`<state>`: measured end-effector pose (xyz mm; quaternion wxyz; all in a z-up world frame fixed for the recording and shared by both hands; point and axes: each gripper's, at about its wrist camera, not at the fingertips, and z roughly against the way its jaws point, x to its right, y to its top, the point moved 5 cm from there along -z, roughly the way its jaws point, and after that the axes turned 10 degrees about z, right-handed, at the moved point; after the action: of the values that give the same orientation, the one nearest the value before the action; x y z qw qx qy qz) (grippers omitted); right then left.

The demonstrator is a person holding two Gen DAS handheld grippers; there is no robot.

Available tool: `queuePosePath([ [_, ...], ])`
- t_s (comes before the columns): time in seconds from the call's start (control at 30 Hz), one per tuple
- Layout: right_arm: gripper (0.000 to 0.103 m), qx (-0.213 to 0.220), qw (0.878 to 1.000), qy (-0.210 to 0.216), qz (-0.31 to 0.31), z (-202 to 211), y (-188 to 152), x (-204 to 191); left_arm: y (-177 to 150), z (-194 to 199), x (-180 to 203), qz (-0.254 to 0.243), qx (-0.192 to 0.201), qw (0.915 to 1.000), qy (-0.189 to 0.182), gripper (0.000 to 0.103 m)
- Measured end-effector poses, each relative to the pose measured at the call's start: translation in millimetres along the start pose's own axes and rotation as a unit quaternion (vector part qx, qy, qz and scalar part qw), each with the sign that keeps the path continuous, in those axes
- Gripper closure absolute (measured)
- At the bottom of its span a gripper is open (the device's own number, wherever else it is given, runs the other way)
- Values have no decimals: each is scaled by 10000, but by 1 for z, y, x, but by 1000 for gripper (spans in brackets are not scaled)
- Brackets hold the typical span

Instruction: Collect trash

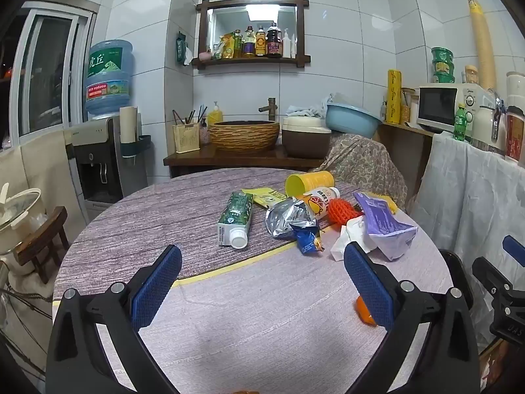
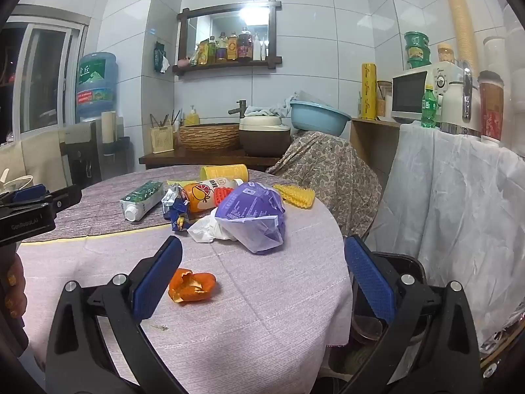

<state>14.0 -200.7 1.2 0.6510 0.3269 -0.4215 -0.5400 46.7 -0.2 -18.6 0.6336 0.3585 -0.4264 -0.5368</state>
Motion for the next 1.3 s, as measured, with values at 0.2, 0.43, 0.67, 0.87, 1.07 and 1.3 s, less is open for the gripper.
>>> queuePosePath([
  [0.2, 5, 5, 10000, 1, -5, 0, 1, -1, 1, -1, 3, -72, 23, 10000, -3, 5],
  [0.43, 5, -24, 10000, 0, -25, -2, -1, 1, 0, 1, -2, 38, 9, 10000, -12, 5],
  [0.67, 5, -22, 10000, -22, -25, -2, -1, -3, -5, -2, -5, 43, -3, 10000, 16, 5],
  [0.87, 5, -38, 10000, -6, -29, -3, 1, 1, -5, -1, -4, 24, -11, 10000, 26, 5],
  [1.07, 5, -52, 10000, -6, -29, -3, 1, 0, -5, 0, -5, 7, -28, 10000, 28, 5],
  [1.3, 5, -59, 10000, -2, -28, -2, 0, 0, -6, -2, -5, 15, -47, 10000, 25, 5],
])
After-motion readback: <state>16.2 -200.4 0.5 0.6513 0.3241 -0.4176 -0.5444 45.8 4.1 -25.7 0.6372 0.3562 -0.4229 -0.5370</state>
